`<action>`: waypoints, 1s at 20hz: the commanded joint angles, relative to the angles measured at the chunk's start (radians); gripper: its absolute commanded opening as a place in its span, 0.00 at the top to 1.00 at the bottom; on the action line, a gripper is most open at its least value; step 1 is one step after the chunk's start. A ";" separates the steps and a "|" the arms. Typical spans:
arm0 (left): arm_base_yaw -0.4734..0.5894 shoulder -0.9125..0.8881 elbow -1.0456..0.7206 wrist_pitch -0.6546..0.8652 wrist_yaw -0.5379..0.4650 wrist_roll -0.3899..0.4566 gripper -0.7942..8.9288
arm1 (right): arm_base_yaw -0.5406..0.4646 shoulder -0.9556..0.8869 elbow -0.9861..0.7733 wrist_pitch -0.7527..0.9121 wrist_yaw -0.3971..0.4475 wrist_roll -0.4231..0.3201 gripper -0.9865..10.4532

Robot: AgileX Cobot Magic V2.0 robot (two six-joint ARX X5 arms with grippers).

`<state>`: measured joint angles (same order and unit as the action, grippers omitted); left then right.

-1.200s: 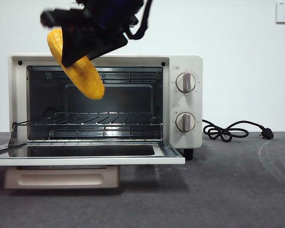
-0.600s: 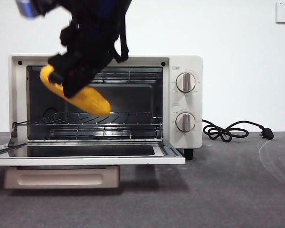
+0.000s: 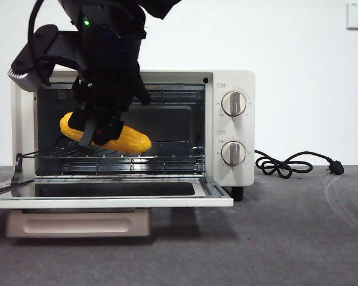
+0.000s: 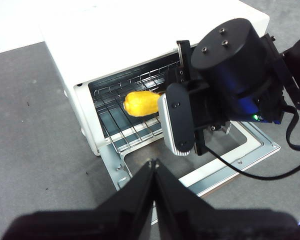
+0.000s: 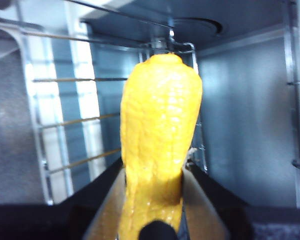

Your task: Take the corn from the table,put the corn in the oven

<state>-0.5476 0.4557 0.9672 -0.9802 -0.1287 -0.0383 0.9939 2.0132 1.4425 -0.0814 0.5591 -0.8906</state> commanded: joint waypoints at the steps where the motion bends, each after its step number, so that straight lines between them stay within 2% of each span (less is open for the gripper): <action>1: -0.003 -0.002 0.001 0.000 -0.003 -0.002 0.92 | -0.012 0.033 -0.013 -0.019 0.011 0.008 0.84; 3: -0.003 -0.002 0.001 0.000 -0.003 -0.002 0.92 | -0.012 0.032 -0.013 0.000 0.037 0.021 0.69; 7: -0.003 -0.002 0.001 0.000 -0.003 -0.002 0.92 | -0.011 0.032 -0.013 0.004 0.055 0.072 0.50; 14: -0.003 -0.002 0.001 0.002 -0.004 0.010 0.92 | 0.019 0.025 -0.008 0.007 0.068 0.104 0.50; 20: -0.003 -0.002 0.001 0.002 -0.055 0.018 0.92 | 0.067 0.024 -0.003 0.009 0.157 0.117 0.50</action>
<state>-0.5476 0.4561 0.9672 -0.9810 -0.1799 -0.0299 1.0557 2.0171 1.4437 -0.0772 0.7158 -0.7925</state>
